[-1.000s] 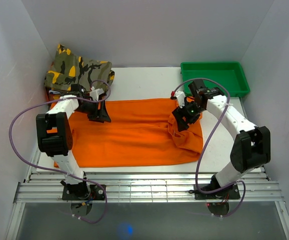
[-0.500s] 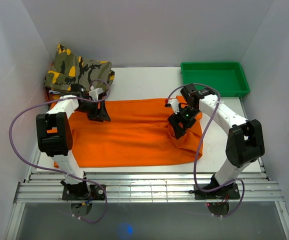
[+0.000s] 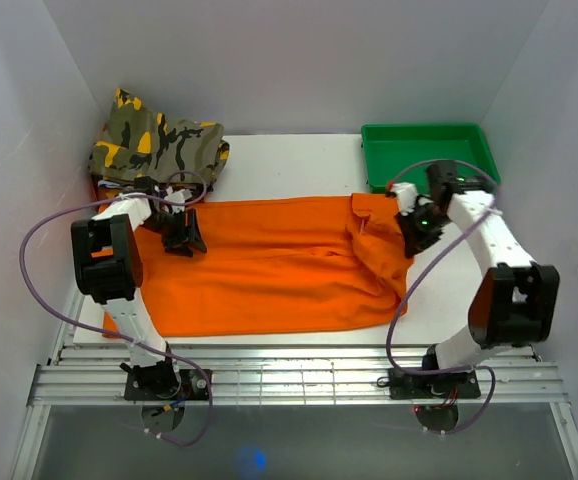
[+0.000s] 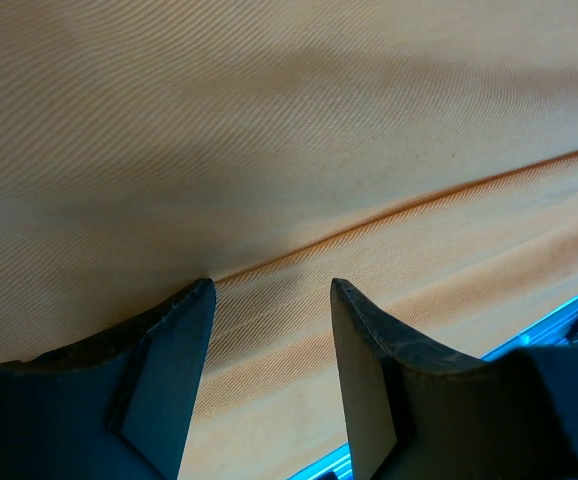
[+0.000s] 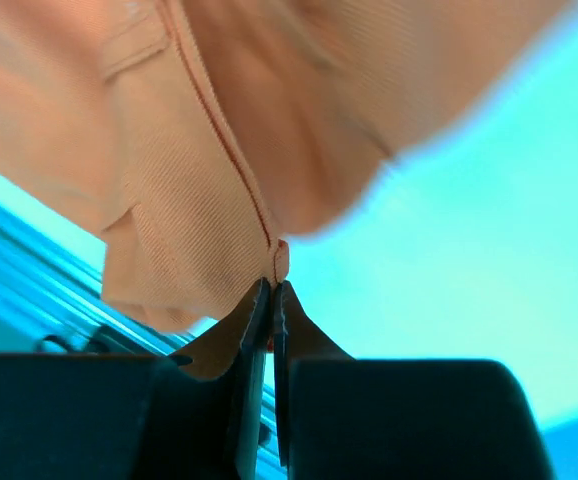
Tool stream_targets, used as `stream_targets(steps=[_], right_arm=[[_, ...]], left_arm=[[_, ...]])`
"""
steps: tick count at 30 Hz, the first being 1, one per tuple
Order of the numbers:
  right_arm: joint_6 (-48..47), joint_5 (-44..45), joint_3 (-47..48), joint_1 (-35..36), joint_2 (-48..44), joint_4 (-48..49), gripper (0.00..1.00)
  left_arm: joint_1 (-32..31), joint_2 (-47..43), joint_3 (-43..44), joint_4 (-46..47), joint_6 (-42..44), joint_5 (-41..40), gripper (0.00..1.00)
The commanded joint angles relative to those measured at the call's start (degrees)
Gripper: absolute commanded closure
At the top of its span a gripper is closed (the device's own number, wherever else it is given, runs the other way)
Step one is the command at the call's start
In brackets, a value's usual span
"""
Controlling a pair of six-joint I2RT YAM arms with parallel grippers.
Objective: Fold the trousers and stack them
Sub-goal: Flatten the trousers out
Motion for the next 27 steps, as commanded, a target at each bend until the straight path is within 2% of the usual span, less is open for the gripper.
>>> stream_targets(steps=[1, 3, 4, 5, 7, 8, 9, 10, 12, 14, 15, 18, 20, 21, 23, 24, 27], right_arm=[[-14.90, 10.20, -11.01, -17.74, -12.98, -5.23, 0.92], [-17.04, 13.99, -13.85, -22.95, -15.46, -4.00, 0.92], [-23.67, 19.23, -20.93, -31.68, -17.38, 0.37, 0.92], [-25.91, 19.29, -22.65, -31.76, -17.40, 2.15, 0.92], [-29.26, 22.44, -24.86, -38.66, -16.88, 5.23, 0.92], [-30.49, 22.54, -25.13, -39.93, -16.00, 5.07, 0.84], [-30.94, 21.93, -24.35, -40.64, -14.25, 4.46, 0.71], [-31.12, 20.79, -23.29, -41.60, -13.54, 3.50, 0.31], [-29.90, 16.14, -17.86, -41.61, -11.26, 0.25, 0.05], [-28.05, 10.96, -13.11, -41.44, -9.15, -1.34, 0.05], [-26.04, 7.02, -7.43, -41.17, -6.27, -3.52, 0.05], [-21.39, -0.54, 3.91, -39.68, 0.49, -7.30, 0.11], [-19.44, -3.81, 8.34, -38.54, 3.50, -8.81, 0.18], [-19.00, -6.79, 9.92, -37.23, 5.34, -9.69, 0.27], [-17.85, -7.87, 10.65, -35.20, 6.24, -9.70, 0.35], [-17.85, -8.31, 9.86, -32.93, 6.15, -9.52, 0.44], [-18.37, -9.27, 2.93, -28.45, 4.58, -6.98, 0.52]], left_arm=[[7.33, 5.27, -4.21, -0.82, 5.49, -16.88, 0.37], [8.31, 5.36, -4.13, -0.65, 5.84, -17.85, 0.37], [10.14, 5.54, -3.08, -0.56, 6.89, -19.42, 0.37], [10.16, 5.54, -3.07, -0.47, 6.90, -19.44, 0.38], [12.00, 5.80, -1.23, -0.91, 8.56, -19.53, 0.39], [12.18, 5.72, -0.53, -1.26, 9.27, -19.44, 0.39], [12.18, 4.76, 0.08, -1.61, 11.10, -18.48, 0.37], [12.18, 3.97, 0.96, -2.05, 11.73, -15.25, 0.36], [10.95, 1.16, 2.98, -4.67, 14.61, -9.97, 0.30], [8.59, -1.48, 3.87, -6.18, 16.38, -1.19, 0.28], [7.71, -2.88, 4.22, -6.97, 17.61, 2.06, 0.27], [2.00, -8.69, 4.13, -6.28, 19.29, 7.18, 0.25], [-2.47, -11.24, 3.52, -4.52, 17.98, 7.46, 0.25], [-3.45, -11.51, 3.43, -3.30, 17.02, 7.98, 0.25], [-5.04, -10.90, 4.39, -3.02, 13.94, 9.82, 0.26], [-5.48, -10.29, 4.74, -3.02, 12.80, 11.48, 0.26], [-6.54, -7.39, 5.62, -3.55, 9.98, 13.08, 0.31]])
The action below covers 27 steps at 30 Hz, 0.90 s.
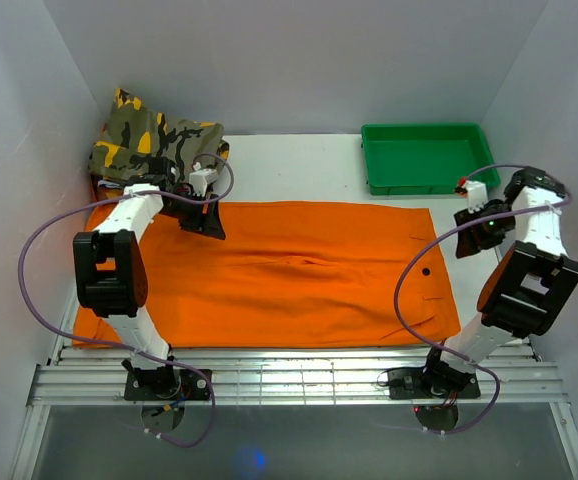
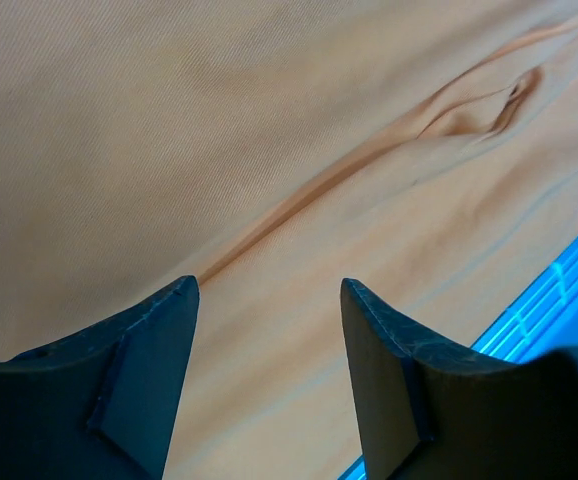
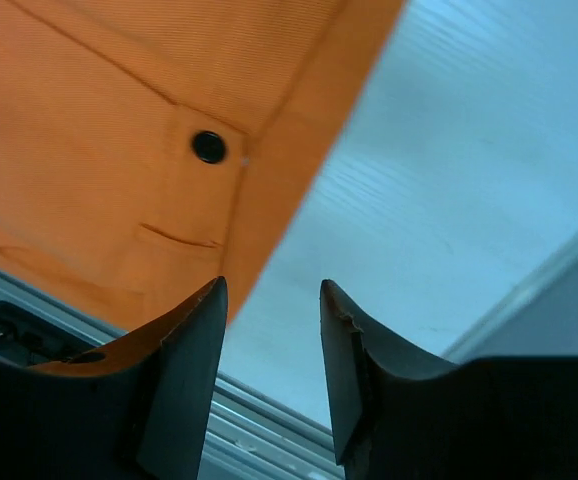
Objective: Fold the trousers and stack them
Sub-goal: Flatten the trousers out
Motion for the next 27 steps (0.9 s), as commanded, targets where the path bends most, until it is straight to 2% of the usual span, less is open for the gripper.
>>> stream_targets(steps=[1, 2, 7, 10, 13, 16, 17, 20, 23, 27], right_arm=[[0.75, -5.58, -6.28, 5.80, -1.24, -2.19, 0.52], [1.44, -5.76, -9.70, 7.03, -1.50, -0.18, 0.53], [6.80, -8.66, -15.26, 14.59, -0.46, 6.95, 0.53], [9.88, -5.95, -17.20, 16.18, 2.44, 13.62, 0.53], [11.21, 1.34, -18.52, 16.01, 6.39, 20.13, 0.54], [10.60, 9.16, -20.27, 13.73, 8.77, 25.14, 0.54], [10.16, 10.75, -20.54, 12.76, 9.47, 25.85, 0.54], [7.71, 16.98, -20.98, 8.19, 10.88, 27.44, 0.54], [4.89, 20.85, -20.72, 3.89, 11.67, 28.67, 0.54], [2.86, 23.24, -18.88, 0.19, 12.47, 28.50, 0.54]], left_arm=[[0.56, 1.86, 1.19, 1.00, -3.55, 4.91, 0.32], [-1.61, 2.30, 0.84, 1.35, -3.99, 5.35, 0.33], [-1.90, 5.38, -0.04, 3.37, -8.12, 5.44, 0.35], [-1.90, 6.17, 0.13, 4.34, -10.05, 4.48, 0.35], [-1.55, 6.61, 0.66, 3.64, -10.67, 2.37, 0.34], [-0.49, 5.92, 0.66, 2.50, -10.32, -1.76, 0.33], [3.08, 5.65, 0.31, 2.06, -9.89, -3.16, 0.33], [8.18, 4.68, -0.91, -0.05, -7.96, -5.54, 0.33], [12.24, 3.81, -2.49, -2.77, -4.36, -7.48, 0.34], [14.88, 1.87, -7.40, -4.28, -0.31, -16.50, 0.34]])
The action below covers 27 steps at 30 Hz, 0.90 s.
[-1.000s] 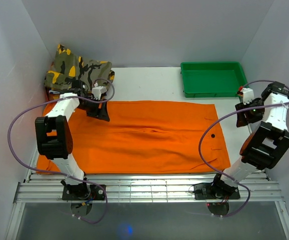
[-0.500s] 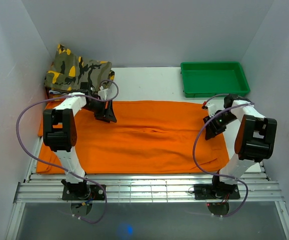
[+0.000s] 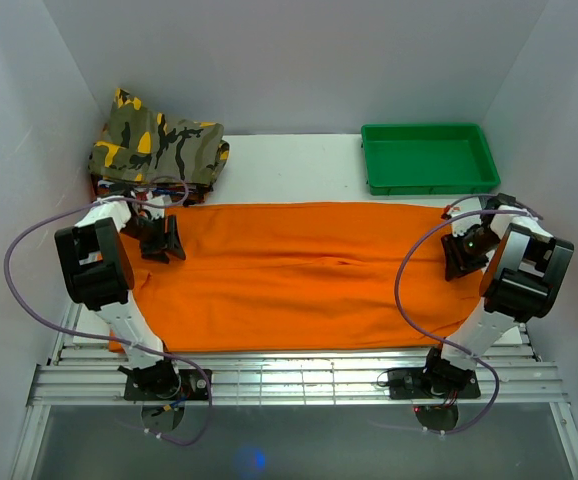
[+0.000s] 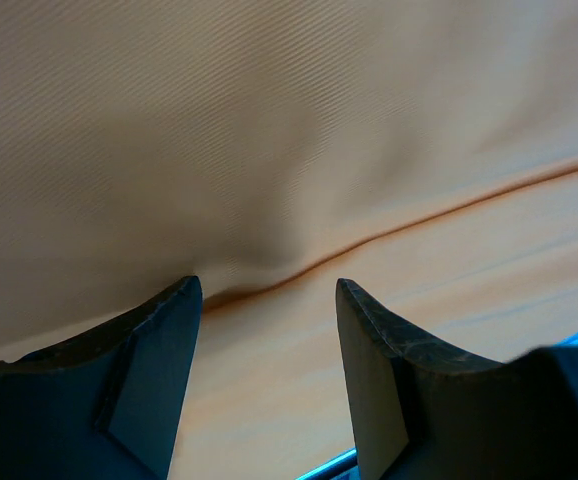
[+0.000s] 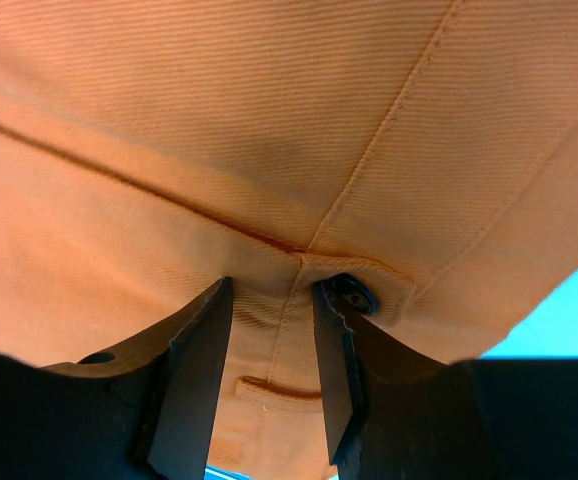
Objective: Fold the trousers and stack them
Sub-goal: Flatten the trousers out
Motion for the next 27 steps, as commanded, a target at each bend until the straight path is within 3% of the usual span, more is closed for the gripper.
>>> stream_targets(steps=[1, 8, 13, 17, 20, 21, 27], right_arm=[[-6.15, 17.60, -1.59, -4.08, 5.65, 10.31, 0.54], [-8.70, 16.83, 0.35, -6.98, 5.83, 7.77, 0.54], [-9.22, 11.91, 1.49, -6.89, 3.54, 1.89, 0.54], [-9.40, 7.77, 3.25, -6.63, 1.09, -1.81, 0.53], [-10.10, 0.41, 5.87, -6.01, -0.85, -5.93, 0.50], [-10.36, -2.75, 7.45, -4.88, -1.29, -8.47, 0.48], [-9.84, -7.44, 9.05, 0.48, -2.61, -12.81, 0.46]], left_arm=[[1.12, -5.23, -4.77, -2.68, 5.38, -9.09, 0.33], [9.02, -2.96, -7.25, 0.04, 10.30, -21.32, 0.33], [15.00, 0.12, 1.61, 1.99, 14.08, -27.04, 0.31], [16.07, 1.71, 16.97, -6.44, 19.25, -19.16, 0.30], [13.44, -0.30, 20.00, -12.86, 21.72, -13.87, 0.29], [11.86, -2.23, 19.48, -17.22, 22.51, -8.47, 0.28], [3.86, -9.27, 7.38, -18.41, 19.28, -7.28, 0.28]])
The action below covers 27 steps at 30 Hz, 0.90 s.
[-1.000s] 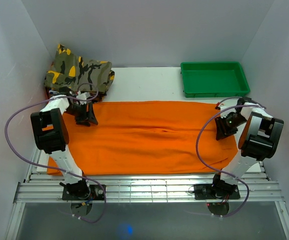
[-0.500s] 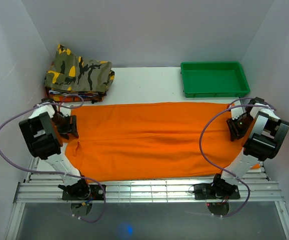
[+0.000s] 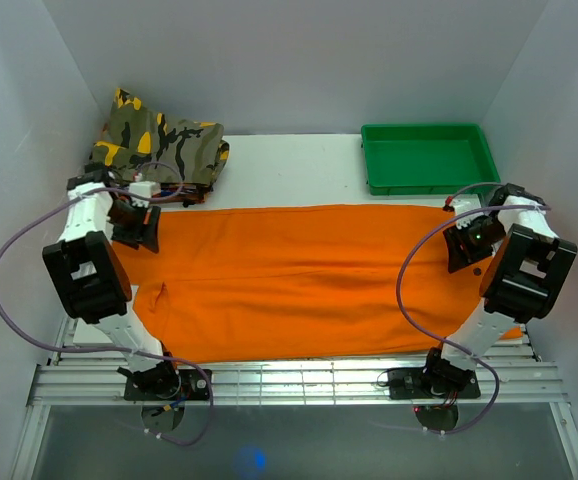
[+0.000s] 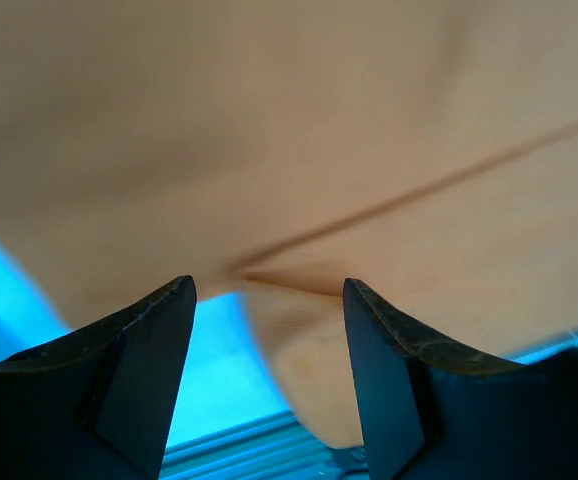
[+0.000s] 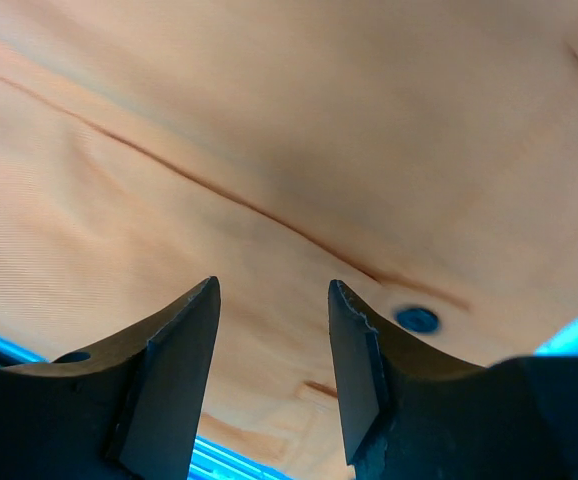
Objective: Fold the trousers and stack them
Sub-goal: Flatten the trousers out
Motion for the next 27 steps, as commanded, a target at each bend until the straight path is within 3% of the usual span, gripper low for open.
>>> stream_targets(steps=[1, 6, 10, 13, 17, 21, 22, 27], right_arm=[[-0.60, -6.43, 1.58, 4.35, -3.53, -5.46, 0.46], [0.63, -7.49, -0.53, 10.51, -4.41, -5.47, 0.47], [2.57, -5.66, -4.30, 14.46, -4.50, -1.96, 0.48], [3.80, -3.20, -6.95, 15.35, -2.92, 1.82, 0.49], [4.50, -0.29, -7.83, 15.35, -0.55, 4.20, 0.50], [4.50, 2.70, -9.85, 15.35, -0.64, 7.19, 0.52], [4.59, 3.75, -10.46, 15.35, -0.55, 7.80, 0.52], [4.68, 4.55, -11.78, 15.26, -0.72, 8.69, 0.52]], left_arm=[[-5.37, -6.35, -7.42, -5.58, -0.70, 5.69, 0.28], [-12.92, -11.01, -15.68, -5.58, -2.37, 4.30, 0.28], [-14.79, -10.75, -21.05, -1.38, -5.27, -7.52, 0.30], [-14.79, -9.26, -24.75, 1.70, -5.54, -17.64, 0.40], [-14.79, -8.55, -26.07, 4.00, -4.84, -23.64, 0.60], [-13.04, -7.68, -24.32, 6.37, -2.47, -28.31, 0.88], [-12.16, -6.54, -22.92, 8.03, -0.81, -29.19, 1.00], [-5.58, -0.93, -14.84, 11.12, 3.59, -29.39, 1.00]])
